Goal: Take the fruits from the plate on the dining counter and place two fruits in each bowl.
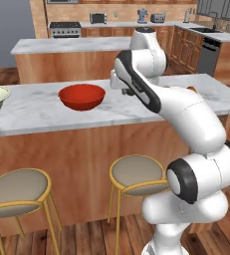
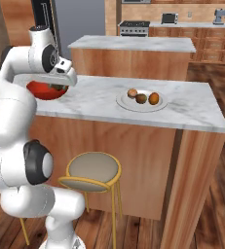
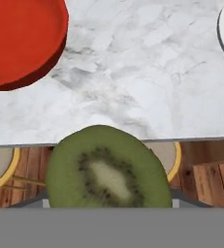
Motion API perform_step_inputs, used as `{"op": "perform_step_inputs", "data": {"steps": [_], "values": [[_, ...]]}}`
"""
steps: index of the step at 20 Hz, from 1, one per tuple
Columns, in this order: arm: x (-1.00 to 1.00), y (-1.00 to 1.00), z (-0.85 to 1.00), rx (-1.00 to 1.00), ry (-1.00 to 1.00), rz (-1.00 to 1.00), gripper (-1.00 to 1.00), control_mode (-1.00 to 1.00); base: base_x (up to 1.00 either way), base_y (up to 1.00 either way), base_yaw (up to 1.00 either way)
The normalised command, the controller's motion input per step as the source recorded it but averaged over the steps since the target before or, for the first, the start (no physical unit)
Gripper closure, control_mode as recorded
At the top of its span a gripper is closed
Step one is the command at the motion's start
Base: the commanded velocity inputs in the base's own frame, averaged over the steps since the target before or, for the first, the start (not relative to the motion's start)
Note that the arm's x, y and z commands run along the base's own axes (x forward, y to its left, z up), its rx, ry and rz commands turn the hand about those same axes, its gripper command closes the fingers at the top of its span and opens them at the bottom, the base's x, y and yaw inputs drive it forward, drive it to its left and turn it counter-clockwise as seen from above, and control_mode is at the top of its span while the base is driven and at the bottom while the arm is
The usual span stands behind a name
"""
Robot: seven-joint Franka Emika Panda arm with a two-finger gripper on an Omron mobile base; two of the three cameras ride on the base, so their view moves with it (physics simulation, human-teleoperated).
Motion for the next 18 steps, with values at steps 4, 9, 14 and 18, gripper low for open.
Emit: {"op": "perform_step_inputs", "data": {"steps": [4,9,14,18], "values": [[0.44,0.96,-0.01,0.00,0.00,0.08,1.00,-1.00,0.00,0.00,0.00],[0.36,0.62,-0.34,0.00,0.00,0.01,1.00,-1.00,0.00,0.00,0.00],[0.49,0.45,-0.30,0.00,-0.08,0.00,1.00,-1.00,0.00,0.00,0.00],[0.47,0.11,0.00,0.00,-0.09,0.00,1.00,-1.00,0.00,0.00,0.00]]}}
